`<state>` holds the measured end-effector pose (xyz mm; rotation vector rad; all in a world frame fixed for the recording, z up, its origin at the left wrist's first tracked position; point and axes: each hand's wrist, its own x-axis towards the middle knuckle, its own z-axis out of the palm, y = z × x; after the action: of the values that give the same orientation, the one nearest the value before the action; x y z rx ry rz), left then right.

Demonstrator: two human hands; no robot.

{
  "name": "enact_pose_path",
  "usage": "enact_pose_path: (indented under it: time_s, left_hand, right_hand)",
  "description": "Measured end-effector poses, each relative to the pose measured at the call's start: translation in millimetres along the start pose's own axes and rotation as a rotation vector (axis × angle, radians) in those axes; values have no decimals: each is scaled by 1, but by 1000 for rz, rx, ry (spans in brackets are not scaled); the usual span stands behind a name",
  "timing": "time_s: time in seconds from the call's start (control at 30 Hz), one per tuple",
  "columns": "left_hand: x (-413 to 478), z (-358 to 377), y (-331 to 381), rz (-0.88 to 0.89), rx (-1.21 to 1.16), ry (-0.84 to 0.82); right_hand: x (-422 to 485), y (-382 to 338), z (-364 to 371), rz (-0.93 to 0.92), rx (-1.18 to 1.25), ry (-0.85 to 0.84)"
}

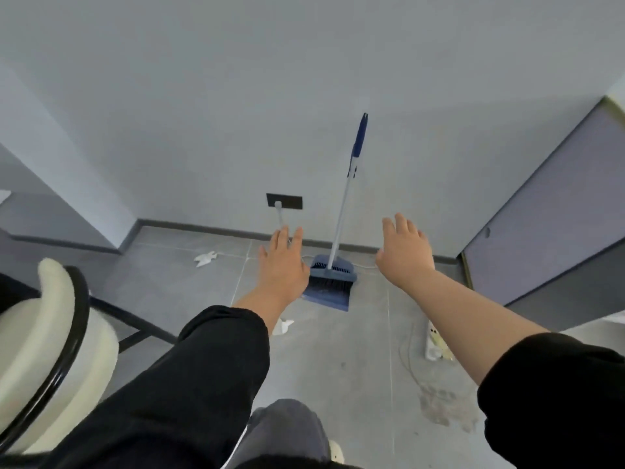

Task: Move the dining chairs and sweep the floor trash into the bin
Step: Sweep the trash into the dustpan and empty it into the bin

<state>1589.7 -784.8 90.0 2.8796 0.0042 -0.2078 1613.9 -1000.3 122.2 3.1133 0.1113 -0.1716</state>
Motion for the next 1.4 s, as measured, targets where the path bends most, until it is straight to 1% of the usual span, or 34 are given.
enact_pose_path:
  time_s: [0.13,0.23,0.27,0.43,0.53,0.6,0.7,0.77,0.87,0.97,1.0,1.07,1.17,1.23,1.3,1.37,1.4]
  left_hand:
    - [62,-4,14,-45,-43,8]
    - [131,-2,21,-86,-81,11]
    - [153,0,21,-98,-114,-13]
    - [251,18,26,-145,-332,-244]
    - [293,23,36,-189,-417,-253]
    - [313,21,47,-208,-472,-272]
    - [343,28,62,-274,-571,-362]
    - [359,37,71,-357,-617,-397]
    - [376,52,83,-455,-677,-420]
    - [384,68,89,-529,-723,-440]
    - [387,76,90,-576,-737,-436]
    - [388,92,89,-642,-748,-452]
    - [381,90,100,-706,-803,-472]
    - [380,91,102,-733,-807,-473]
    - [376,94,104,-782,-780,-458]
    - [371,93,103,-820,-762,-440]
    - [368,93,100,-841,-760,-428]
  right_hand:
    - [79,24,-14,-81,-74,3]
    - [148,35,-25,-192,-170,42]
    - [168,37,-29,-230,-194,58]
    - [275,51,-42,-369,-366,96]
    - [329,56,-52,-483,-486,110]
    - [355,56,-58,-579,-577,87]
    - [394,52,-63,-755,-809,66]
    - [419,45,-65,-793,-907,-9]
    - [453,26,-62,-793,-945,-221]
    - [476,11,-57,-875,-960,-442]
    - [481,8,-55,-931,-968,-461]
    - [484,6,-51,-1026,-966,-441]
    - [488,4,-46,-991,-913,-425]
    - [490,1,-49,-917,-911,-500]
    - [488,-1,-51,-916,-965,-558]
    - [487,-4,-52,-906,-1016,-658]
    - [488,-4,-54,-871,-996,-720]
